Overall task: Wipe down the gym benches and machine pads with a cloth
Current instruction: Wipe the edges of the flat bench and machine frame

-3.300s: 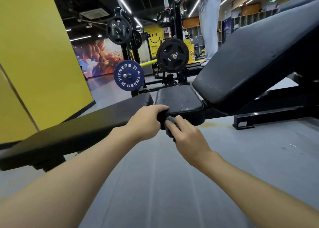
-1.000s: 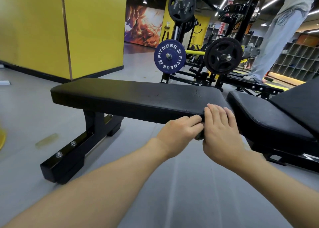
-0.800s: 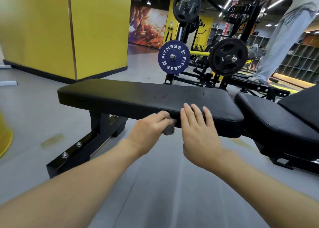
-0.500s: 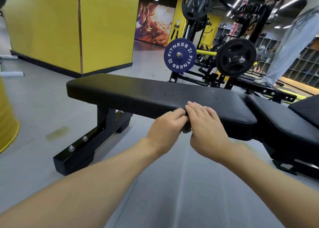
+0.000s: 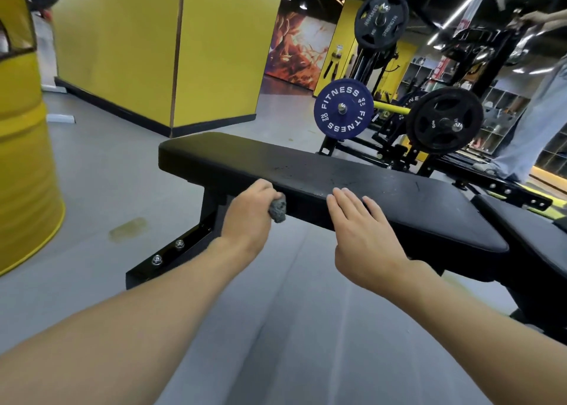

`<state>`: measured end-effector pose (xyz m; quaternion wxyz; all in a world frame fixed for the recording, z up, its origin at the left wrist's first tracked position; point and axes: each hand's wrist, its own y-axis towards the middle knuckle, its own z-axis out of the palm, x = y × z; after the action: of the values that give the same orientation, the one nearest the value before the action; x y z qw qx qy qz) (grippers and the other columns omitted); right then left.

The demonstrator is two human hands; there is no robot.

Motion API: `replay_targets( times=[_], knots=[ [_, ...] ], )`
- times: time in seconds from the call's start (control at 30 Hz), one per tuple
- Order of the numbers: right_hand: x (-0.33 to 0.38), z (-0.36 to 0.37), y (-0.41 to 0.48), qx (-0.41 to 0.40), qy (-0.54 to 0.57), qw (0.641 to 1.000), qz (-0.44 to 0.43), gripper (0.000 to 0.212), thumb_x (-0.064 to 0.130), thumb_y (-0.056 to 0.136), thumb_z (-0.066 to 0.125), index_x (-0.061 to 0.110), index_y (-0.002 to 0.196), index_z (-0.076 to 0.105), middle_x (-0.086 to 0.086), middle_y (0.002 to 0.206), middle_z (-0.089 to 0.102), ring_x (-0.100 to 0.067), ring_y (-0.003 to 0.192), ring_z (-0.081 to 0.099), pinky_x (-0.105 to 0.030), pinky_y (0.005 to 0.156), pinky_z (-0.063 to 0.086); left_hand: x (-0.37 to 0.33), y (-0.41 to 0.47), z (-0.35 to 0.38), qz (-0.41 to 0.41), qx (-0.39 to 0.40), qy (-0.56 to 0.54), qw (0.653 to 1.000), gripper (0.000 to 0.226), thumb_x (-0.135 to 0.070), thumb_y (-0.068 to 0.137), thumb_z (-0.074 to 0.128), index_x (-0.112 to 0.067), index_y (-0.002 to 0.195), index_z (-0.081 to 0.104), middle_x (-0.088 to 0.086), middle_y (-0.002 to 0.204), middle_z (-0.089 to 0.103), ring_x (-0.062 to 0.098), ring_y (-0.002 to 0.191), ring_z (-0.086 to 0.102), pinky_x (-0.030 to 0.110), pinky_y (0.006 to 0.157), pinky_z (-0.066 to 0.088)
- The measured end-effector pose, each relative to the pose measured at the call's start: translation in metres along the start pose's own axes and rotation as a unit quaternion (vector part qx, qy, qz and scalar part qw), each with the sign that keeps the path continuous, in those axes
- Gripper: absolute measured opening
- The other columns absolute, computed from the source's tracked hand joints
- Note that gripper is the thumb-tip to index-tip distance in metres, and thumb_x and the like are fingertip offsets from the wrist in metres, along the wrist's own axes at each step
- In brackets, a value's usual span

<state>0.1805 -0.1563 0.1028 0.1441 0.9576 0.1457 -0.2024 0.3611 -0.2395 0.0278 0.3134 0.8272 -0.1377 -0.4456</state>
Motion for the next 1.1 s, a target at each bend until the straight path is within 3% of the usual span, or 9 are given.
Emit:
replay_targets(
  times=[0.2, 0.33, 0.47, 0.63, 0.73, 0.83, 0.9, 0.97, 1.1],
  knots=[
    [0.018, -0.003, 0.023, 0.007, 0.022, 1.0, 0.018, 0.074, 0.017, 0.089, 0.047, 0.008, 0.154, 0.012, -0.007, 0.161, 0.014, -0.023, 0.151, 0.005, -0.045, 0.122, 0.009, -0.026, -0.008, 0.019, 0.177, 0.055, 0.021, 0.982, 0.019, -0.002, 0.082, 0.054, -0.001, 0.094, 0.068, 0.008, 0.099, 0.063, 0.027, 0.08, 0.06, 0.043, 0.069, 0.053],
    [0.034, -0.001, 0.041, -0.028, 0.047, 0.998, 0.041, 0.064, 0.018, 0.088, 0.048, 0.007, 0.148, 0.03, -0.008, 0.152, 0.033, -0.025, 0.146, 0.021, -0.043, 0.118, 0.016, -0.012, 0.003, 0.012, 0.217, 0.066, 0.04, 0.973, 0.023, 0.003, 0.081, 0.051, -0.001, 0.099, 0.065, 0.008, 0.103, 0.063, 0.027, 0.085, 0.06, 0.045, 0.067, 0.055],
    [0.052, 0.003, 0.059, -0.015, 0.012, 0.999, 0.034, 0.076, 0.02, 0.086, 0.05, 0.003, 0.152, 0.017, -0.012, 0.156, 0.024, -0.03, 0.148, 0.015, -0.049, 0.119, 0.014, 0.028, 0.009, -0.011, 0.201, 0.044, 0.07, 0.976, 0.011, -0.004, 0.091, 0.056, -0.002, 0.097, 0.066, 0.007, 0.103, 0.062, 0.026, 0.087, 0.06, 0.044, 0.069, 0.054],
    [0.074, 0.002, 0.084, -0.01, -0.004, 0.999, -0.036, 0.078, 0.022, 0.088, 0.046, 0.0, 0.153, 0.008, -0.015, 0.16, 0.015, -0.031, 0.15, 0.008, -0.045, 0.121, 0.011, 0.079, 0.019, -0.041, -0.064, -0.091, 0.059, 0.992, 0.023, 0.006, 0.084, 0.053, -0.013, 0.091, 0.064, -0.001, 0.096, 0.06, 0.021, 0.09, 0.058, 0.024, 0.073, 0.044],
    [0.088, 0.0, 0.111, -0.003, -0.002, 0.998, -0.057, 0.074, 0.025, 0.087, 0.048, 0.001, 0.15, 0.017, -0.015, 0.155, 0.025, -0.031, 0.147, 0.017, -0.042, 0.12, 0.016, 0.057, 0.013, -0.024, 0.011, -0.074, 0.043, 0.996, 0.017, 0.004, 0.088, 0.063, -0.011, 0.096, 0.068, -0.003, 0.094, 0.063, 0.009, 0.084, 0.056, 0.009, 0.07, 0.042],
    [0.099, 0.002, 0.129, -0.032, 0.025, 0.998, -0.055, 0.054, 0.026, 0.081, 0.049, 0.008, 0.131, 0.041, -0.007, 0.133, 0.046, -0.026, 0.131, 0.038, -0.039, 0.11, 0.029, 0.06, 0.01, -0.023, 0.104, -0.011, -0.009, 0.994, 0.018, 0.002, 0.088, 0.069, -0.007, 0.104, 0.07, -0.004, 0.098, 0.067, 0.008, 0.089, 0.061, 0.023, 0.078, 0.054],
    [0.105, 0.009, 0.133, -0.051, 0.015, 0.998, -0.046, 0.055, 0.026, 0.076, 0.047, 0.006, 0.128, 0.045, -0.009, 0.127, 0.051, -0.029, 0.127, 0.044, -0.042, 0.106, 0.033, 0.077, 0.018, -0.038, 0.142, -0.003, 0.046, 0.989, 0.023, 0.001, 0.084, 0.073, -0.004, 0.106, 0.071, 0.006, 0.104, 0.069, 0.018, 0.092, 0.064, 0.033, 0.079, 0.058],
    [0.112, 0.018, 0.134, -0.076, 0.01, 0.997, -0.023, 0.065, 0.027, 0.072, 0.047, 0.0, 0.131, 0.048, -0.015, 0.128, 0.054, -0.035, 0.126, 0.047, -0.047, 0.104, 0.037, 0.093, 0.027, -0.053, 0.143, -0.018, 0.073, 0.987, 0.015, -0.007, 0.088, 0.064, -0.002, 0.1, 0.071, 0.011, 0.104, 0.069, 0.024, 0.091, 0.066, 0.036, 0.079, 0.059],
    [0.121, 0.026, 0.135, -0.099, -0.006, 0.995, 0.009, 0.074, 0.028, 0.071, 0.031, -0.004, 0.136, 0.047, -0.02, 0.131, 0.053, -0.038, 0.127, 0.046, -0.049, 0.103, 0.033, 0.124, 0.039, -0.07, 0.098, -0.048, 0.076, 0.991, 0.027, -0.012, 0.086, 0.044, -0.001, 0.09, 0.069, 0.008, 0.1, 0.067, 0.023, 0.09, 0.065, 0.033, 0.08, 0.055]
  ],
)
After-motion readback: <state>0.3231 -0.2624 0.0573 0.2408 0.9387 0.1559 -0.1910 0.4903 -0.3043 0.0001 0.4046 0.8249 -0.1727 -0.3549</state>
